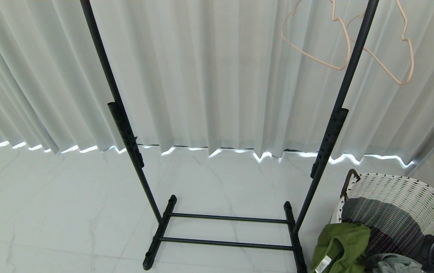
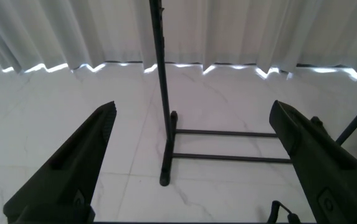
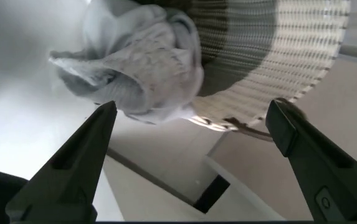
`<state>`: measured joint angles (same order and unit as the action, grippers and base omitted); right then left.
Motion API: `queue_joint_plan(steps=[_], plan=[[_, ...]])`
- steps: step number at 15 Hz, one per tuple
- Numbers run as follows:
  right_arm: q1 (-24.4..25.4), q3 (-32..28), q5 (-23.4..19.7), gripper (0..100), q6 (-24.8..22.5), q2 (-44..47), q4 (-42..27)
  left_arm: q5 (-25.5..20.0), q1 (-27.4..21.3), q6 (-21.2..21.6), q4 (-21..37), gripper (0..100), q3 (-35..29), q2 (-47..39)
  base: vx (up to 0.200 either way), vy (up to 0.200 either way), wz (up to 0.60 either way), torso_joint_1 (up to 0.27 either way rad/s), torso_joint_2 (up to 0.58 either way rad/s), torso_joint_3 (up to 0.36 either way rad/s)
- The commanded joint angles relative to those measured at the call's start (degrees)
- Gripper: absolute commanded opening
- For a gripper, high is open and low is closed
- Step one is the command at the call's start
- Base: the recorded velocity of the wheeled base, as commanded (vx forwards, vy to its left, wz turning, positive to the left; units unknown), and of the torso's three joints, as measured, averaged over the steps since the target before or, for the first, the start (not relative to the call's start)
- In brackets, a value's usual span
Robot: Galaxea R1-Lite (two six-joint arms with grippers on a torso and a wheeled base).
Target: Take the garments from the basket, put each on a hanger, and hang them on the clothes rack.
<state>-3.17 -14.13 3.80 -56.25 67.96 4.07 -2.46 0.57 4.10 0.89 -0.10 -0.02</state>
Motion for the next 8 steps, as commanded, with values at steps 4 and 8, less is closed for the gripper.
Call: queue_joint_plan(steps=[4,8], plan=[[-2.28,4.46,0.42,100,-0.35,11.49,10.43,0.00,-0.05,-0.05,-0.01,100,0.01,0.02,0.000,0.000,0.00,0.000,0.00,0.000],[-3.51,5.96,0.42,100,-0.27,14.92,16.23,-0.09,-0.05,-0.05,-0.01,100,0.01,0.02,0.000,0.000,0.00,0.000,0.00,0.000]])
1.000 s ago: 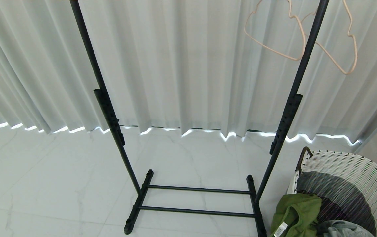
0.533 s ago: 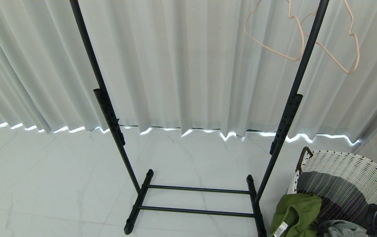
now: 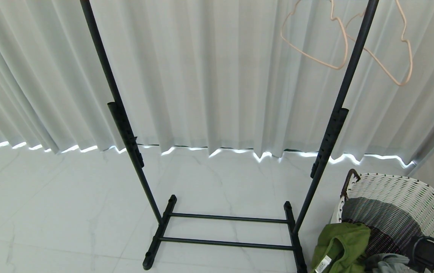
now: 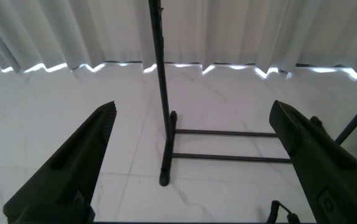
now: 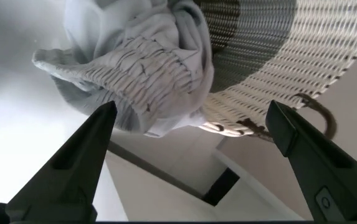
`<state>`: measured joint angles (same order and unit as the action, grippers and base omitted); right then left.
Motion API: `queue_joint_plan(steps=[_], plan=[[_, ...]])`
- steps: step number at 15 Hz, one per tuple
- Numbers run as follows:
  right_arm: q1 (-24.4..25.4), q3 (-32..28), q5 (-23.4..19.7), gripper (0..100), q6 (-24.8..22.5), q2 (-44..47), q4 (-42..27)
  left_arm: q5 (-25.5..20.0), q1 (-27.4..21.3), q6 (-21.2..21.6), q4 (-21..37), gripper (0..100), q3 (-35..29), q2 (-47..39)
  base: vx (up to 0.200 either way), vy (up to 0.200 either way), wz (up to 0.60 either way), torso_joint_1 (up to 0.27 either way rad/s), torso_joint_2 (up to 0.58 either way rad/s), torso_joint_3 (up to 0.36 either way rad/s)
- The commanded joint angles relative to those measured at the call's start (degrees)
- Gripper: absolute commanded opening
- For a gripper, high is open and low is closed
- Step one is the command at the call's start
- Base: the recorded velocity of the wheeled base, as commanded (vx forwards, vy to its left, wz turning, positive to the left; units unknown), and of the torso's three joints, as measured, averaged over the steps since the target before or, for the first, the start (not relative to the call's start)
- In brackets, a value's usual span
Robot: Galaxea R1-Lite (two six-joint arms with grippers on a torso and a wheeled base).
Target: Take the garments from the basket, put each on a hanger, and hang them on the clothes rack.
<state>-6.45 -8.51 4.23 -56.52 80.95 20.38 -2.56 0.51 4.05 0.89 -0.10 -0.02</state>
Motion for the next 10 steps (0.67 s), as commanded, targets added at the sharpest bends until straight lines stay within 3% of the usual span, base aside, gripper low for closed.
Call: queue_joint_plan(steps=[1,4,5,10], plan=[[-0.14,0.42,-0.01,100,0.00,2.81,1.24,0.01,0.02,0.00,-0.01,100,0.01,0.02,0.000,0.000,0.00,0.000,0.00,0.000],[-0.14,0.42,-0.01,100,0.00,3.78,4.14,0.01,0.02,0.00,-0.01,100,0.01,0.02,0.000,0.000,0.00,0.000,0.00,0.000],[-0.14,0.51,-0.01,0,0.09,3.78,4.49,0.01,0.02,0.00,-0.01,100,0.01,0.02,0.000,0.000,0.00,0.000,0.00,0.000],[-0.23,2.88,2.45,0,0.62,-5.10,4.67,0.01,0.02,0.00,-0.01,100,0.01,0.02,0.000,0.000,0.00,0.000,0.00,0.000]])
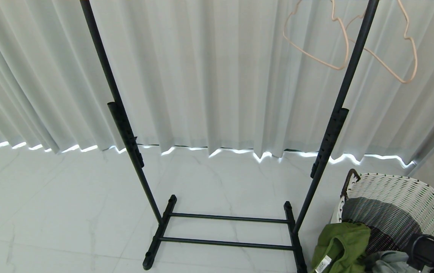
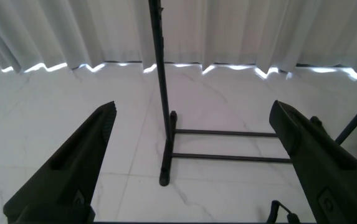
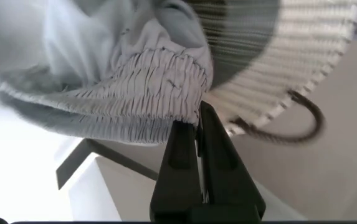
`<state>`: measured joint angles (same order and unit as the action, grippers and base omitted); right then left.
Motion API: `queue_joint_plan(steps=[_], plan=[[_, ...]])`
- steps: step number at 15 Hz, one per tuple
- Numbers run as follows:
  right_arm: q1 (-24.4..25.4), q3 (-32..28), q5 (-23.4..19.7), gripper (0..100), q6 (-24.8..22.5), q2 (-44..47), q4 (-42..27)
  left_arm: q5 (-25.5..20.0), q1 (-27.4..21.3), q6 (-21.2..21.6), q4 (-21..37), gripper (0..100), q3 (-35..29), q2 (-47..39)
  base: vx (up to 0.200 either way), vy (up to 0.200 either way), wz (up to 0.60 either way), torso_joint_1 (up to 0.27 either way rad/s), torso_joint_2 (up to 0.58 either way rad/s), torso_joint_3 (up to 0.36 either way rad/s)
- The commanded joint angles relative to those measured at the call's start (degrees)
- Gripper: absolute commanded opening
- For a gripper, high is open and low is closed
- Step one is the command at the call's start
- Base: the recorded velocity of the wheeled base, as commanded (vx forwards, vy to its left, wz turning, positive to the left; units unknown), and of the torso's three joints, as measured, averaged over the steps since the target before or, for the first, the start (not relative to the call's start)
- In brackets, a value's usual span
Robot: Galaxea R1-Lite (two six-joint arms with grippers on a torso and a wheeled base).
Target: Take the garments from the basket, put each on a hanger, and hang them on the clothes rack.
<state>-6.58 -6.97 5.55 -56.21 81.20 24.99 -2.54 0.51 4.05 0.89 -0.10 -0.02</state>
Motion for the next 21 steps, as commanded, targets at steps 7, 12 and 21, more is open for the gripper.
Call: queue_joint_plan(steps=[7,12,21], plan=[[-6.16,-8.23,4.74,0,2.51,-23.72,-15.15,-0.01,0.10,0.17,-0.01,100,0.01,0.02,0.000,0.000,0.00,0.000,0.00,0.000],[-6.25,-22.91,4.47,0,5.85,-32.86,-37.56,-0.01,0.10,0.08,-0.01,100,0.01,0.02,-0.200,0.000,0.00,0.004,0.01,0.000],[-4.23,-26.78,4.38,0,6.64,-39.10,-44.06,-0.01,0.10,-0.27,-0.01,100,0.01,0.02,-0.067,0.000,0.00,0.000,0.00,0.000]])
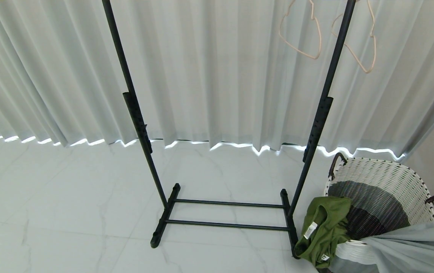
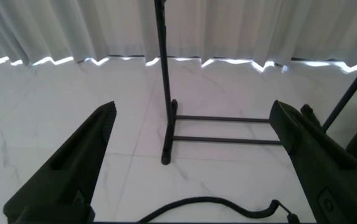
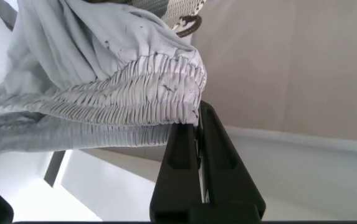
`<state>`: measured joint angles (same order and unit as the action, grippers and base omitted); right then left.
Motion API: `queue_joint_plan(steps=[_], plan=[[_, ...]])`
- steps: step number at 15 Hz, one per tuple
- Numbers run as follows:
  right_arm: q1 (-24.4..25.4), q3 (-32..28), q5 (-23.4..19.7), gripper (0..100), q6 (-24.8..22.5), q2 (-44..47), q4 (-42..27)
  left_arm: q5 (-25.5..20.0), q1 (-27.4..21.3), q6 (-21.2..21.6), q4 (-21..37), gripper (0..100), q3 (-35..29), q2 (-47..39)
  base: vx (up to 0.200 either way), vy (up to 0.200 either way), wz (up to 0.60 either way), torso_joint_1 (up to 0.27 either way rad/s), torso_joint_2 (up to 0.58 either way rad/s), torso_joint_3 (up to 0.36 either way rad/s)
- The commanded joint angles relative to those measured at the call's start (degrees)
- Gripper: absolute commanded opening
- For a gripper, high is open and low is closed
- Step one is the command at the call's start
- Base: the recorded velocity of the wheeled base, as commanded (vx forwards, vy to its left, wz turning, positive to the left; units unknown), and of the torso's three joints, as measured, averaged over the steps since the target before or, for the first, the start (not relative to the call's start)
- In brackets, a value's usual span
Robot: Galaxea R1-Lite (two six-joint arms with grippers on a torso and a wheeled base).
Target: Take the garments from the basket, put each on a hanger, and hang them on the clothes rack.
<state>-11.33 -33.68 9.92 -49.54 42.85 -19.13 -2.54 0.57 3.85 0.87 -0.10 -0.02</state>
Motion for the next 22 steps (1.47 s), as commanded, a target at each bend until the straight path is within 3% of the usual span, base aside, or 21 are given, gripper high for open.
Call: queue_joint_plan(steps=[1,9,14,17,18,20,22], plan=[[0.87,-0.07,0.01,0,-0.03,-0.66,0.05,-0.01,0.04,-0.07,0.01,100,0.01,0.02,0.000,0.000,0.00,0.000,0.00,0.000],[3.77,0.11,0.01,0,-0.03,-0.05,0.05,-0.01,-0.05,0.37,0.01,100,0.01,0.02,0.000,0.200,0.00,0.001,0.00,0.003],[3.68,-1.30,0.01,0,0.41,1.27,-1.18,-0.01,-0.05,0.19,0.01,100,0.01,0.02,0.000,0.000,0.00,0.000,0.00,0.000],[3.77,-10.53,-0.17,0,2.70,4.96,-8.73,-0.01,-0.05,0.89,0.01,100,0.01,-0.06,0.000,0.000,0.00,0.000,0.00,0.000],[4.65,-17.82,-1.57,0,4.10,7.16,-15.06,-0.01,-0.05,1.16,0.01,100,0.01,0.02,0.000,0.000,0.00,0.000,0.00,0.000],[7.28,-26.43,-6.14,0,7.00,9.44,-23.41,-0.01,-0.05,1.77,0.01,100,0.01,0.02,0.000,0.000,0.00,0.000,0.00,0.000],[10.36,-39.09,-16.69,0,8.41,13.05,-37.21,-0.10,-0.05,1.68,0.01,100,0.01,0.02,0.000,0.000,0.00,0.000,0.00,0.000]])
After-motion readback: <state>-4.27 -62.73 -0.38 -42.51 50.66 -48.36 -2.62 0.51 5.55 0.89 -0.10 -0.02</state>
